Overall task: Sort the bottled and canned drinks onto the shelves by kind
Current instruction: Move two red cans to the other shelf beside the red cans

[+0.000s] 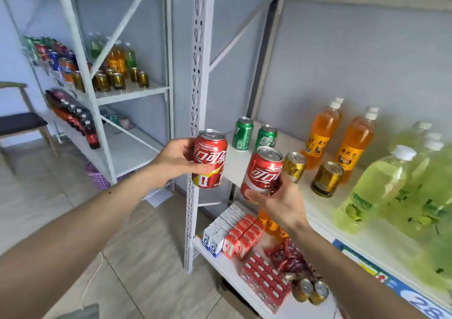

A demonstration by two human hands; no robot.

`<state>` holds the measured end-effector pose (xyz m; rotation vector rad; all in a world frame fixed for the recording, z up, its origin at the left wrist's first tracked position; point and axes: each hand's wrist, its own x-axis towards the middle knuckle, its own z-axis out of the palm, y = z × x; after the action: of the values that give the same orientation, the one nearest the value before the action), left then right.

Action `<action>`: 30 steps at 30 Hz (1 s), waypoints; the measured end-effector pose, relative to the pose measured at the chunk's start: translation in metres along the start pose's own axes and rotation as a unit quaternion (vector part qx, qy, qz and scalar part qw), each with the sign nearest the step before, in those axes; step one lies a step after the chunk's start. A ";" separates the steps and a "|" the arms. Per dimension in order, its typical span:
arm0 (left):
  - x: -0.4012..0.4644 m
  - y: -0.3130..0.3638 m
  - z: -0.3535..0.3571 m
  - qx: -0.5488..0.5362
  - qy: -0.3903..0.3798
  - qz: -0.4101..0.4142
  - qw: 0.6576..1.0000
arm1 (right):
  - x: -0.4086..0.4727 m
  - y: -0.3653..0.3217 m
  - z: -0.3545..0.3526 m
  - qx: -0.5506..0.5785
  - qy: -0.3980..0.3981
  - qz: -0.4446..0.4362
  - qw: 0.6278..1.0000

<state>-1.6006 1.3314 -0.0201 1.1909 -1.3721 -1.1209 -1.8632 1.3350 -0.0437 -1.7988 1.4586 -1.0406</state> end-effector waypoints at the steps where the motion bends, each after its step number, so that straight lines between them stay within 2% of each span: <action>1: 0.002 -0.001 -0.018 0.002 0.010 -0.002 1.000 | 0.010 -0.009 0.014 0.005 -0.011 -0.003 1.000; 13: 0.028 -0.013 -0.249 0.048 0.131 -0.006 0.990 | 0.131 -0.116 0.224 0.080 -0.123 -0.052 0.988; 24: 0.075 -0.029 -0.391 0.060 0.248 -0.018 0.967 | 0.241 -0.185 0.357 0.116 -0.220 -0.103 0.963; 30: 0.098 -0.031 -0.469 0.053 0.282 -0.001 0.958 | 0.300 -0.225 0.427 0.129 -0.249 -0.116 0.953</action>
<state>-1.1374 1.2091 0.0109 1.4505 -0.9925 -0.6361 -1.3558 1.0805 -0.0170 -1.8883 0.7873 -0.7608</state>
